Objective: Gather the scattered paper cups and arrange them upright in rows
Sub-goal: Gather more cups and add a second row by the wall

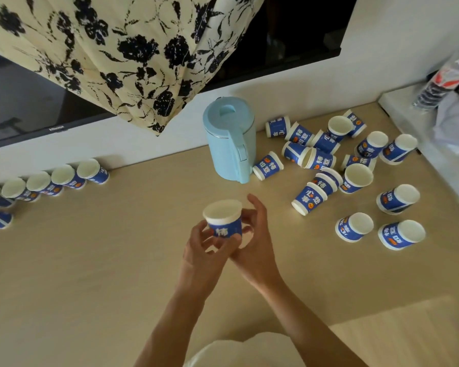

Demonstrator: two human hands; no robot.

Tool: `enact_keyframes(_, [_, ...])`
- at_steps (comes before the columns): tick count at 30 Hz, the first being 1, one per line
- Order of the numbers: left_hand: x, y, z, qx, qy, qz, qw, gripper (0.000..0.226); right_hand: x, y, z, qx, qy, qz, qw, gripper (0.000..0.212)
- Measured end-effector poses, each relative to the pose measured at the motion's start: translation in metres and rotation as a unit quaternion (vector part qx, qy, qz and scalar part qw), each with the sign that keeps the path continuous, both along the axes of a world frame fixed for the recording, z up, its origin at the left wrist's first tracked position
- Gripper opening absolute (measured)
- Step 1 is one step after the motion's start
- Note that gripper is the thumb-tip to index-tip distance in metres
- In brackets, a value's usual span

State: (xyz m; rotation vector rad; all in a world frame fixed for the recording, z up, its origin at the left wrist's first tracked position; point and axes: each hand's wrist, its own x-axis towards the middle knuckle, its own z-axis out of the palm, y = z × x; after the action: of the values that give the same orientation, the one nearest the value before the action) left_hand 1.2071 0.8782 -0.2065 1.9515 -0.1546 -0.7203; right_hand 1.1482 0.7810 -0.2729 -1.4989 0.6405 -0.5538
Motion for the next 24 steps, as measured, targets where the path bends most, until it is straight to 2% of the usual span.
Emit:
enact_keyframes(3, [0.004,-0.006,-0.001,-0.017,-0.039,-0.004,0.999,0.047,-0.005,0.005,0.016,-0.028,-0.001,0.009,1.0,0.102])
enact_keyframes(5, [0.007,-0.007,0.0,-0.028,-0.047,-0.003,0.998,0.047,-0.008,-0.002,0.021,-0.035,-0.005,0.037,0.999,0.1])
enact_keyframes(8, [0.013,-0.004,0.006,-0.038,-0.051,0.022,0.998,0.048,-0.012,-0.024,0.011,-0.016,-0.058,0.082,0.995,0.097])
enact_keyframes(10, [0.02,0.002,0.006,-0.039,-0.058,0.048,0.996,0.051,-0.005,-0.047,-0.002,0.037,-0.052,-0.002,0.998,0.082])
enact_keyframes(12, [0.025,0.009,0.005,-0.04,-0.059,0.061,0.996,0.054,0.013,-0.073,-0.016,0.091,0.027,-0.125,0.988,0.058])
enact_keyframes(14, [0.025,0.012,0.005,-0.04,-0.057,0.063,0.996,0.056,0.035,-0.101,-0.034,0.123,0.12,-0.184,0.968,0.047])
enact_keyframes(16, [0.025,0.016,0.004,-0.041,-0.052,0.065,0.996,0.054,0.064,-0.126,-0.05,0.145,0.173,-0.198,0.954,0.052])
enact_keyframes(20, [0.024,0.024,0.002,-0.051,-0.036,0.067,0.996,0.055,0.11,-0.16,-0.068,0.168,0.207,-0.264,0.927,0.06])
enact_keyframes(24, [0.027,0.031,-0.002,-0.055,-0.03,0.076,0.995,0.054,0.143,-0.179,-0.084,0.173,0.222,-0.317,0.906,0.088])
